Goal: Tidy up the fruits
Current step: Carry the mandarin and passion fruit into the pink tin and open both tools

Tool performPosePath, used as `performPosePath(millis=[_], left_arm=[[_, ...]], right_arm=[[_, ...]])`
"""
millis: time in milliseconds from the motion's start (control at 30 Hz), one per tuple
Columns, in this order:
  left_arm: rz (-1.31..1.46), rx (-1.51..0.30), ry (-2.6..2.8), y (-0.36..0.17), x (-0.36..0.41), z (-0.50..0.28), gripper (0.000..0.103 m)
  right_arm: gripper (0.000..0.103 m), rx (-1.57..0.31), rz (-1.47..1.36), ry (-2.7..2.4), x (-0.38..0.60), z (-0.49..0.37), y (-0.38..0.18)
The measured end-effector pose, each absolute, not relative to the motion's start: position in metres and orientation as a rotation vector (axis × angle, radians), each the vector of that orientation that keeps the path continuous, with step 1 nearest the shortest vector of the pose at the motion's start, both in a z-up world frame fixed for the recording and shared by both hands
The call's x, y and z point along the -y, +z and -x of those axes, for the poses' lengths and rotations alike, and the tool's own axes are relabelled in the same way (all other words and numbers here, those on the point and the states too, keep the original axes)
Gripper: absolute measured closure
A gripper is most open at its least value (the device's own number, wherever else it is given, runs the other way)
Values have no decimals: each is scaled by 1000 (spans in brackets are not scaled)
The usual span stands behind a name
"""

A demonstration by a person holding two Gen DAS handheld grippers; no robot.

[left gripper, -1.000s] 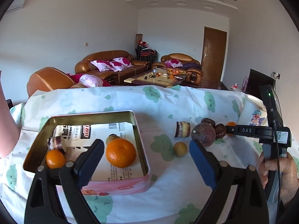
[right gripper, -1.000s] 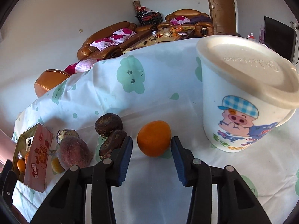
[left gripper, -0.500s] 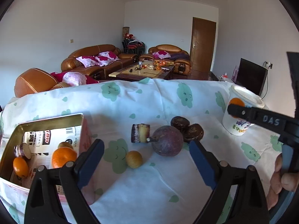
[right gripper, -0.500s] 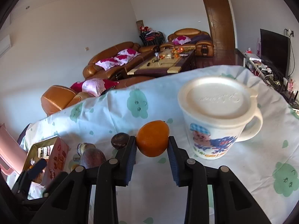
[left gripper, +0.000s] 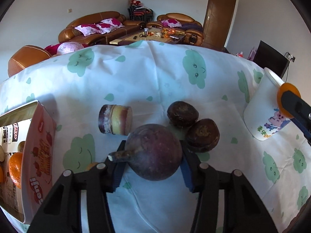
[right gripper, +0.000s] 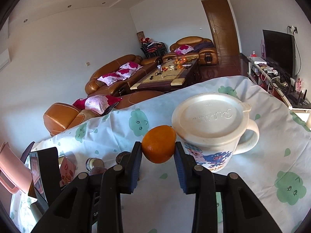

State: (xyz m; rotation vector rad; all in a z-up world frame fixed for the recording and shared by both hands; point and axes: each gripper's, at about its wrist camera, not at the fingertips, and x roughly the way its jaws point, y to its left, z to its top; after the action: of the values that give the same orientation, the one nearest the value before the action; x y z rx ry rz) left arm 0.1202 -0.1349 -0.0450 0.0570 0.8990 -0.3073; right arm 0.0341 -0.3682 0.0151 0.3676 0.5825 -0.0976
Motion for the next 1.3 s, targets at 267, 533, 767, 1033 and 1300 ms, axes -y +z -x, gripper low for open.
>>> performPosePath(millis=[267,533,767,1033,1300], left_arm=[[50,-715,-308,-19,109,-92,51],[46,-653,-271,-12,93,-71,51],[34,-631,-250,-11,78,-58,51],[-25,-584,-193,-7,48,-45,51],[-29,-567,-154,-5,12,-43,51]], right_arm=[[68,-551,-339,-102,363,-32,15],[67,-555,-263,-114,347,-38,3],[68,-532,-213,-111,332,-36,-2],[68,-476,-156,-103,317,-28,-2],[68,-448,-92,-137,306,-21,0]])
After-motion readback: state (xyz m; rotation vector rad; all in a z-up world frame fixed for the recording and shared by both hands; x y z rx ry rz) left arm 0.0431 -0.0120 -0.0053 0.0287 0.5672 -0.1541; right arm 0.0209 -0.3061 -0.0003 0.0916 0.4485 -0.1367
